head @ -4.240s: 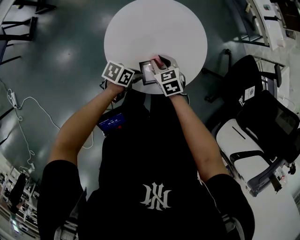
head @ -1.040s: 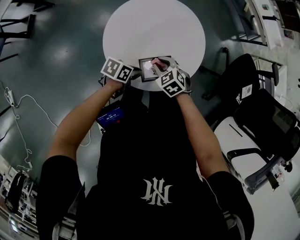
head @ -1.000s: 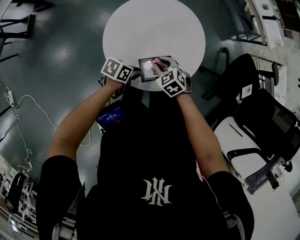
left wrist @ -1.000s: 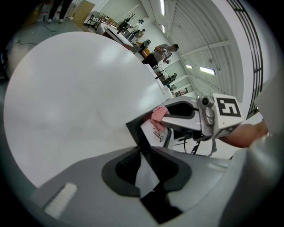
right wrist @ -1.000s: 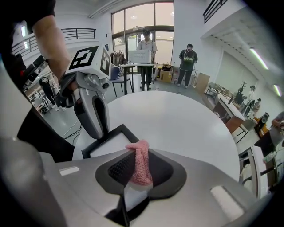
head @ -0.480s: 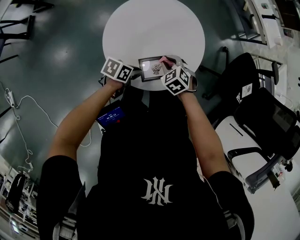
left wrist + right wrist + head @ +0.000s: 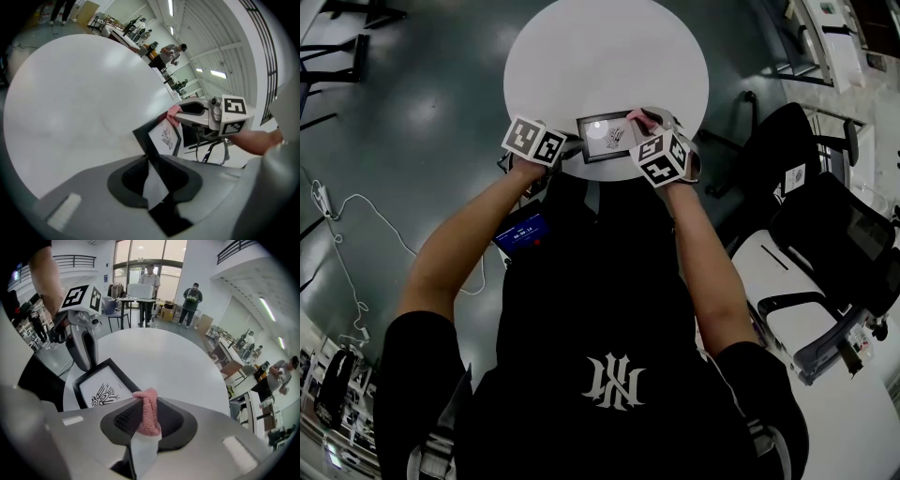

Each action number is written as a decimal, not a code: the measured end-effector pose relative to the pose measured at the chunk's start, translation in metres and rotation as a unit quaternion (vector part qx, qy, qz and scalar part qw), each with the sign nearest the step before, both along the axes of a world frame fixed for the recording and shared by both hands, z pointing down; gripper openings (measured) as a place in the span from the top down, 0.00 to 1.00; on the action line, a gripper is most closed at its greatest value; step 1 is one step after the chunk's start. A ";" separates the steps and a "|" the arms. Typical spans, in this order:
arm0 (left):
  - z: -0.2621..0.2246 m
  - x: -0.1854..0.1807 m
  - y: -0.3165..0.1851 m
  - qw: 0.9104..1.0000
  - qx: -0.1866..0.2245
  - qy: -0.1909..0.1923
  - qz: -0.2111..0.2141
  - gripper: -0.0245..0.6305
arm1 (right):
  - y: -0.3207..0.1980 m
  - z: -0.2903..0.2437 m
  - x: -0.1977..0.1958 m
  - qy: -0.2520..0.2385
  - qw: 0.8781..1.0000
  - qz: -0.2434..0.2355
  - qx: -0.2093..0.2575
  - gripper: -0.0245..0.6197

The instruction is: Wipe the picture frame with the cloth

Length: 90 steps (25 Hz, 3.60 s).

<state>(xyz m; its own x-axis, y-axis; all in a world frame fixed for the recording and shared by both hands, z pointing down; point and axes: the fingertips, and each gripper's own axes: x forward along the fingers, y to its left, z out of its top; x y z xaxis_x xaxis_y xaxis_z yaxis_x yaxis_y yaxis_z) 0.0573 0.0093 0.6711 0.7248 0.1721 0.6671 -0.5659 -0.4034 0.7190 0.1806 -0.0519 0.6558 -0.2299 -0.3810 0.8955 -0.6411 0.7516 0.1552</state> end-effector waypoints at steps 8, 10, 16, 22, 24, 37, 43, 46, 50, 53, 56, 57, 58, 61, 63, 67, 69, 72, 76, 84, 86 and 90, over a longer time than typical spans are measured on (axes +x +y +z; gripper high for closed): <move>0.000 0.000 0.000 1.000 0.000 0.001 -0.001 0.86 | -0.014 -0.013 0.048 -0.065 0.985 0.159 -0.006 0.84; 0.000 -0.001 -0.001 1.000 -0.001 0.002 -0.003 0.86 | -0.016 -0.029 0.024 -0.129 0.979 0.156 -0.003 0.84; -0.001 0.000 0.000 1.000 -0.002 0.003 -0.004 0.86 | 0.010 -0.035 -0.077 -0.246 0.963 0.091 -0.062 0.84; 0.000 0.000 -0.001 1.000 -0.001 0.003 -0.002 0.86 | 0.032 -0.007 -0.116 -0.224 0.968 0.031 -0.106 0.84; 0.000 0.000 0.000 1.000 -0.001 0.003 0.000 0.86 | 0.034 -0.002 -0.117 -0.207 0.972 0.016 -0.109 0.84; 0.001 0.002 0.001 1.000 0.002 0.006 0.004 0.86 | 0.041 0.012 -0.092 -0.138 0.987 -0.020 -0.082 0.84; 0.000 0.002 0.001 1.000 0.000 0.008 0.003 0.87 | 0.040 0.011 -0.081 -0.125 0.989 -0.014 -0.083 0.84; -0.001 0.002 0.001 1.000 -0.001 0.008 0.004 0.87 | 0.038 0.011 -0.074 -0.119 0.990 -0.009 -0.080 0.84; -0.001 0.002 0.001 1.000 -0.001 0.009 0.005 0.87 | 0.035 0.009 -0.063 -0.112 0.991 0.001 -0.075 0.84; -0.001 0.002 0.002 1.000 -0.001 0.009 0.006 0.87 | 0.033 0.008 -0.054 -0.099 0.993 0.001 -0.066 0.84; -0.001 0.002 0.002 1.000 -0.001 0.009 0.006 0.87 | 0.030 0.008 -0.043 -0.077 0.996 -0.006 -0.054 0.84; -0.001 0.002 0.002 1.000 -0.001 0.010 0.006 0.87 | 0.029 0.008 -0.040 -0.071 0.996 -0.006 -0.051 0.84; -0.001 0.002 0.001 1.000 -0.001 0.010 0.005 0.87 | 0.027 0.009 -0.036 -0.067 0.997 -0.005 -0.049 0.84; -0.001 0.002 0.001 1.000 0.000 0.010 0.005 0.87 | 0.025 0.009 -0.026 -0.052 0.998 0.001 -0.046 0.84; -0.001 0.002 0.001 1.000 0.000 0.010 0.004 0.87 | 0.024 0.010 -0.021 -0.044 0.998 0.001 -0.042 0.84; 0.000 0.002 0.002 1.000 -0.001 0.010 0.003 0.87 | 0.024 0.010 -0.019 -0.020 0.999 -0.024 -0.031 0.84; 0.000 0.002 0.002 1.000 -0.001 0.010 0.002 0.87 | 0.023 0.009 -0.019 -0.005 0.999 -0.035 -0.026 0.84; 0.000 0.002 0.001 1.000 0.001 0.010 0.003 0.87 | 0.021 0.008 -0.016 0.005 0.999 -0.036 -0.019 0.84; 0.000 0.002 0.001 1.000 0.003 0.009 0.002 0.87 | 0.017 0.005 -0.008 0.006 1.000 -0.024 -0.012 0.84; 0.001 0.001 0.001 1.000 0.005 0.009 0.000 0.87 | 0.012 0.004 0.020 0.014 1.000 0.028 -0.003 0.84; 0.001 0.001 0.000 1.000 0.005 0.009 -0.001 0.87 | 0.014 0.008 0.038 0.026 0.998 0.052 -0.014 0.84; 0.001 0.001 0.000 1.000 0.006 0.009 -0.001 0.87 | 0.012 -0.006 0.048 -0.021 0.994 0.104 -0.007 0.84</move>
